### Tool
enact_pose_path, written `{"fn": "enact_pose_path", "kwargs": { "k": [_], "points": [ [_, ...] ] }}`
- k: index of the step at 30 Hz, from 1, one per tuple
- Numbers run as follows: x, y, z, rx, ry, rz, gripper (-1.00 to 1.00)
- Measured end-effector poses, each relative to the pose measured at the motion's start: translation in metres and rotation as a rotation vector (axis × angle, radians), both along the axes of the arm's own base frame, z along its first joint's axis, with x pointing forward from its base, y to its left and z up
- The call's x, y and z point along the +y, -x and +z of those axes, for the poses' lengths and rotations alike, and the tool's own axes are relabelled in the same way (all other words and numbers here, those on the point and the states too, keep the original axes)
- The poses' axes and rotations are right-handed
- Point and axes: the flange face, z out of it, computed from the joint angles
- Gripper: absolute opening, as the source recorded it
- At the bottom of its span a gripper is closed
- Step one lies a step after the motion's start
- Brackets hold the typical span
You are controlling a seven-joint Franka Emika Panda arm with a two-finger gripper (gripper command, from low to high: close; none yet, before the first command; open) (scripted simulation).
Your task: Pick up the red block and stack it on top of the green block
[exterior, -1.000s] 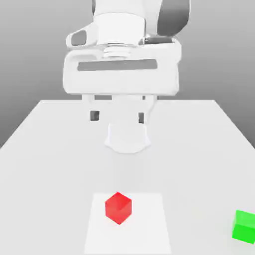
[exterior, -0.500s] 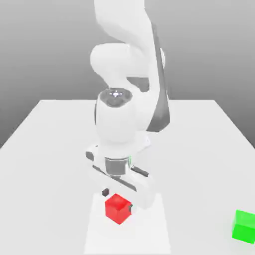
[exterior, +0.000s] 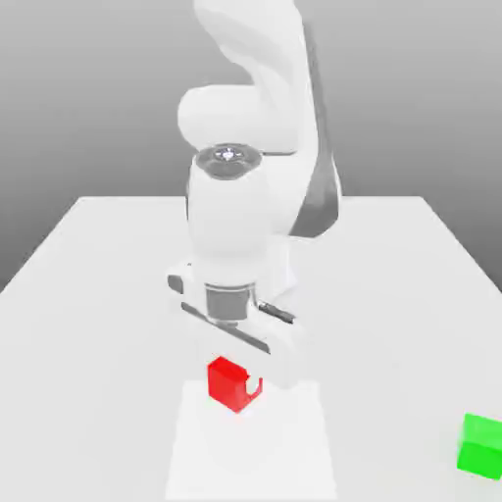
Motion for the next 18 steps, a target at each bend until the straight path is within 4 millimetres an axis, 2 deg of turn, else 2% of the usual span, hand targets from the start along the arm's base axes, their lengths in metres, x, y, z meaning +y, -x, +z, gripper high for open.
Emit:
{"fn": "enact_pose_path", "kwargs": {
  "k": [5, 7, 10, 12, 14, 15, 18],
  "points": [
    [0.113, -0.032, 0.015, 0.001, 0.003, 0.183, -1.0],
    [0.162, -0.035, 0.021, 0.001, 0.001, 0.254, -1.0],
    [0.236, -0.028, 0.026, 0.0, -0.002, 0.359, -1.0],
    [0.255, -0.026, 0.007, -0.001, -0.004, 0.384, -1.0],
    [0.259, -0.025, -0.021, -0.001, -0.004, 0.391, -1.0],
    [0.26, -0.024, -0.029, -0.001, -0.004, 0.392, 1.0],
    [0.26, -0.024, -0.029, -0.001, -0.004, 0.392, 1.0]
  ]
}}
